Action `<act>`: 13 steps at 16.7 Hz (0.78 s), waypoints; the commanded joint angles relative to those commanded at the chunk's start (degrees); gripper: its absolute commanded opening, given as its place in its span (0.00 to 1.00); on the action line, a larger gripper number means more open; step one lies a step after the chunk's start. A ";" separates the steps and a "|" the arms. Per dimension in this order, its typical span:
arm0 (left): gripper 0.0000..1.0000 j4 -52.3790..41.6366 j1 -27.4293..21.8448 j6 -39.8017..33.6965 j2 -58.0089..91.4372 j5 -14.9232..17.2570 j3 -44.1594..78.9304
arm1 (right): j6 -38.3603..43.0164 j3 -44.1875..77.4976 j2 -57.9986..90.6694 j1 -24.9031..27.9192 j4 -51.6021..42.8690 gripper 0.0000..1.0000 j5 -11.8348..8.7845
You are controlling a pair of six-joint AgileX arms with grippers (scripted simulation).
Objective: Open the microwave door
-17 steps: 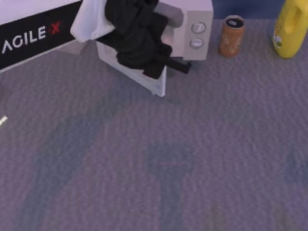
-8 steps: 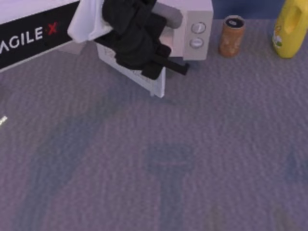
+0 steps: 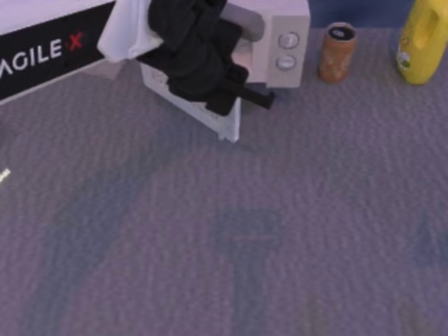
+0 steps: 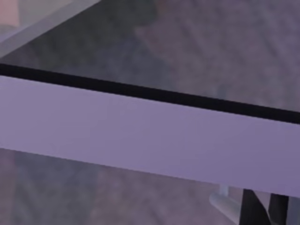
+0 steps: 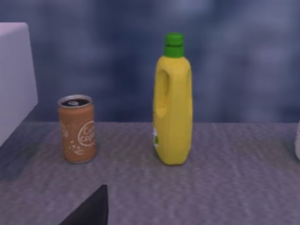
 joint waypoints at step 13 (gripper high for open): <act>0.00 0.28 0.36 1.70 -0.78 1.32 -1.48 | 0.00 0.00 0.00 0.00 0.00 1.00 0.00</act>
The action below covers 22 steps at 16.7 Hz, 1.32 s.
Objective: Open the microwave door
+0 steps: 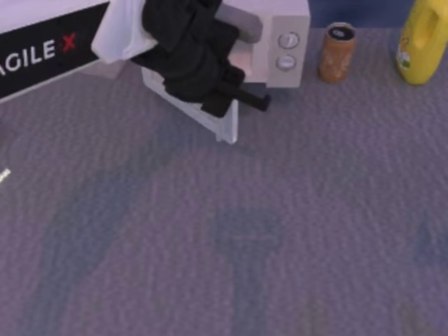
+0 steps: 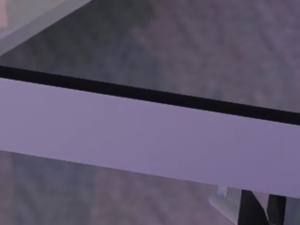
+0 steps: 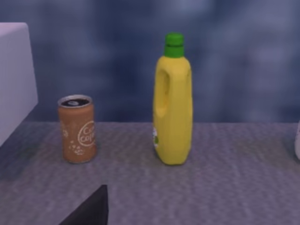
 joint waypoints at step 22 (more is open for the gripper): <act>0.00 0.79 2.37 6.87 -3.42 3.65 -4.18 | 0.00 0.00 0.00 0.00 0.00 1.00 0.00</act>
